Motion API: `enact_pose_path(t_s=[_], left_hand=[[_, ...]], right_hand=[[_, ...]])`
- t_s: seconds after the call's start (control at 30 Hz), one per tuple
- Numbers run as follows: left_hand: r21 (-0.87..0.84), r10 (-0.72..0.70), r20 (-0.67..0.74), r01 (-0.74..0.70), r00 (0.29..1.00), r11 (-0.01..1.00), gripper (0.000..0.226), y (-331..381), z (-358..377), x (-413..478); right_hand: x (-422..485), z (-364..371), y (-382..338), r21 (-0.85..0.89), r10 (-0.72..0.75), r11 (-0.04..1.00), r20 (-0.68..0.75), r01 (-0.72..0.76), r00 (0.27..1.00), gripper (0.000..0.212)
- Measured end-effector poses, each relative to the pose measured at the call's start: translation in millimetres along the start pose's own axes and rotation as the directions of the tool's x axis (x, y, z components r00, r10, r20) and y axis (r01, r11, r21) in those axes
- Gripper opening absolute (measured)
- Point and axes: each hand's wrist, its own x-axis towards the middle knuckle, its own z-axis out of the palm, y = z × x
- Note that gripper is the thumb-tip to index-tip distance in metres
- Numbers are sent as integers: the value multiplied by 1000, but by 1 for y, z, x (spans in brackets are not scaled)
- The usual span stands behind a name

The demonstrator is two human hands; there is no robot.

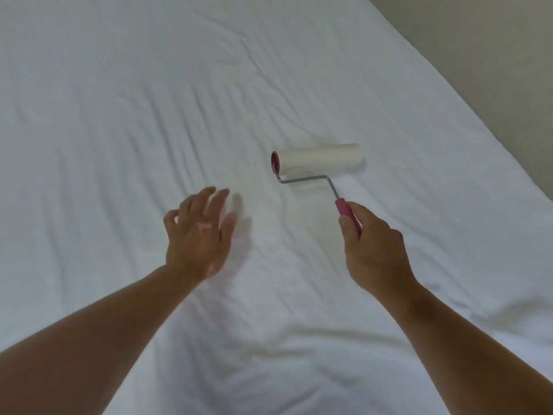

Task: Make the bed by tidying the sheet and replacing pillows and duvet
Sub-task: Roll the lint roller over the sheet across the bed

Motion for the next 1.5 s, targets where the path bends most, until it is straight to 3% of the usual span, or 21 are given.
enact_pose_path(t_s=[0.1,0.17,0.3,0.6,0.77,1.03,1.13,1.23,1.33,1.5], left_hand=[[112,-193,185,174,964,978,61,-75,-11,92],[211,-265,286,209,921,955,68,-108,-1,120],[246,-237,219,182,947,952,73,-120,28,117],[252,-251,201,198,947,947,72,-130,52,123],[229,-239,192,193,952,954,70,-135,58,125],[231,-240,206,191,949,954,72,-132,53,125],[232,-243,201,195,949,953,72,-132,54,125],[243,-248,194,198,949,950,73,-133,56,126],[256,-258,196,205,946,945,72,-132,57,125],[245,-255,214,201,943,948,72,-133,54,127]], right_hand=[[51,18,-31,-62,-52,997,-10,52,999,26],[87,27,-61,-67,-91,994,-20,89,996,26],[171,48,-132,-86,-166,982,25,168,986,31],[328,113,-261,-349,-228,898,156,269,961,33],[307,129,-221,-284,-197,932,117,223,973,10],[120,61,-114,-422,-70,890,249,173,966,30],[130,65,-114,-431,-49,892,211,138,976,28],[188,92,-138,-376,-141,907,150,188,979,14],[241,106,-168,-364,-151,906,203,218,967,7],[173,76,-128,-371,-124,903,258,217,958,11]])
